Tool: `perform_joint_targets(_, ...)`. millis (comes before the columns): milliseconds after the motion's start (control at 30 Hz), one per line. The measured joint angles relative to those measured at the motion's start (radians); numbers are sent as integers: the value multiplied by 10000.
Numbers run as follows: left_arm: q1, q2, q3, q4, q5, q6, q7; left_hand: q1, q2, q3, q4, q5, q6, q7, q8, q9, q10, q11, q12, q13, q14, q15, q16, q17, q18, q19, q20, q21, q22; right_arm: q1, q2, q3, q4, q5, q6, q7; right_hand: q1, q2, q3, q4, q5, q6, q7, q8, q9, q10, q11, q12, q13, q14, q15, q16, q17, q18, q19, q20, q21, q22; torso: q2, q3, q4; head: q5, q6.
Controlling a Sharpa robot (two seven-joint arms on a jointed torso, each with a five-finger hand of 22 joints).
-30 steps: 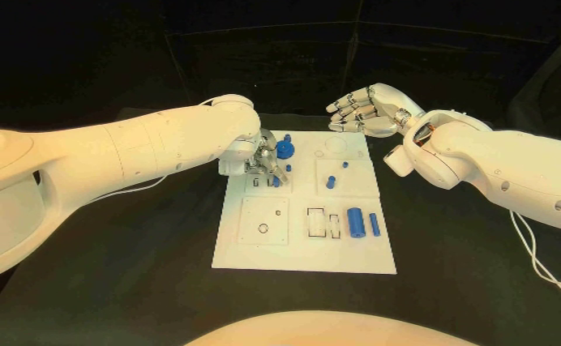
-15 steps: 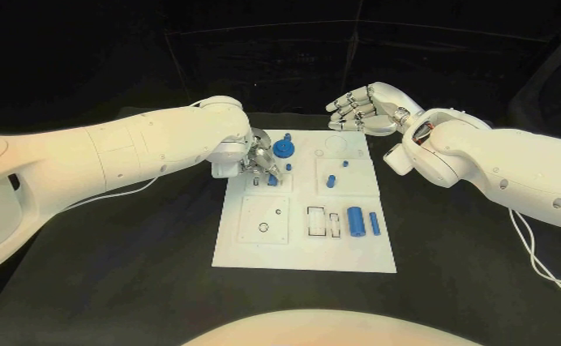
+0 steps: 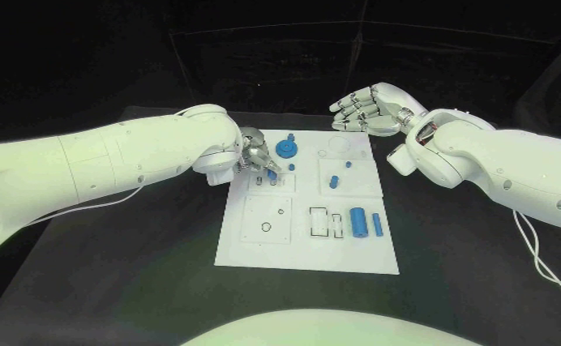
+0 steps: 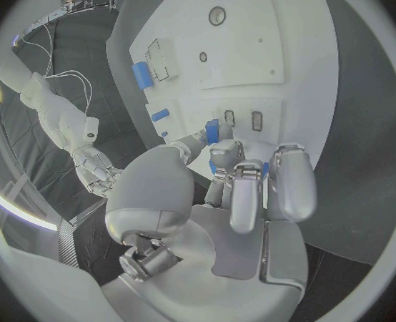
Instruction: Assemble the parts on the task board
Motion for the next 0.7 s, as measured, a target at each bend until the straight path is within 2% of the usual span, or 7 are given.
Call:
perform_joint_targets(233, -339, -204, -14, 252, -520, -822, 156, -67, -67, 128, -73, -28, 26, -21, 0, 10, 53, -51, 0, -1, 0, 1, 0, 0, 0, 0, 0, 0, 16, 0, 8, 0, -64, -1, 13, 4, 0, 0, 0, 0, 0, 0, 0, 0, 0, -36, 36, 0, -19, 0, 0, 0, -20, 0, 0, 0, 0, -14, -28, 17, 81, -64, -23)
perform_joint_targets(367, -486, -189, -14, 255, -958, -1151, 184, -107, -106, 184, -127, -31, 18, -29, 0, 20, 88, -17, 0, 30, 0, 0, 0, 0, -1, 33, -33, 37, 64, 0, 13, 0, -80, -2, 17, 7, 0, 0, 0, 0, 0, 0, 0, 0, 0, -36, 37, 40, -31, 0, 0, 0, -34, 1, 0, 0, 0, -23, -29, 18, 84, -51, -25)
perform_joint_targets(467, -551, -150, -17, 247, -1225, -1362, 192, -133, -131, 210, -152, -31, -1, -48, 1, 20, 89, -17, 0, 31, 0, 1, 0, 0, 0, 35, -35, 36, 68, 0, 13, -2, -86, -2, 17, 7, 0, 4, 0, 0, 0, 0, 0, 6, 0, -37, 37, 40, -34, 0, 0, 0, -35, 1, 0, 0, -22, -24, -29, 18, 79, -38, -7)
perform_joint_targets(533, -568, -124, -17, 247, -1352, -1468, 198, -158, -156, 263, -206, -32, -2, -49, 38, 20, 90, -17, 0, 31, 0, 1, 0, 0, 0, 35, -35, 36, 68, 0, 12, -2, -88, -2, 17, 7, -15, 92, 0, 0, 0, 0, 0, 38, 0, -36, 36, 40, -34, 0, 0, 0, -35, 0, 0, 0, -40, -24, -29, 18, 73, -37, 3)
perform_joint_targets(700, -599, -73, -17, 263, -1618, -1687, 215, -157, -155, 291, -180, -40, -2, -48, 39, 23, 126, -52, 49, 48, 0, 1, 0, 0, 0, 71, 0, 36, 104, 0, 14, -2, -97, -2, 17, 7, -15, 92, 0, 0, 0, 0, 0, 38, 0, -36, 36, 40, -49, 0, 0, 0, -50, 0, 0, 0, -40, -34, -23, 19, 70, -55, 8)
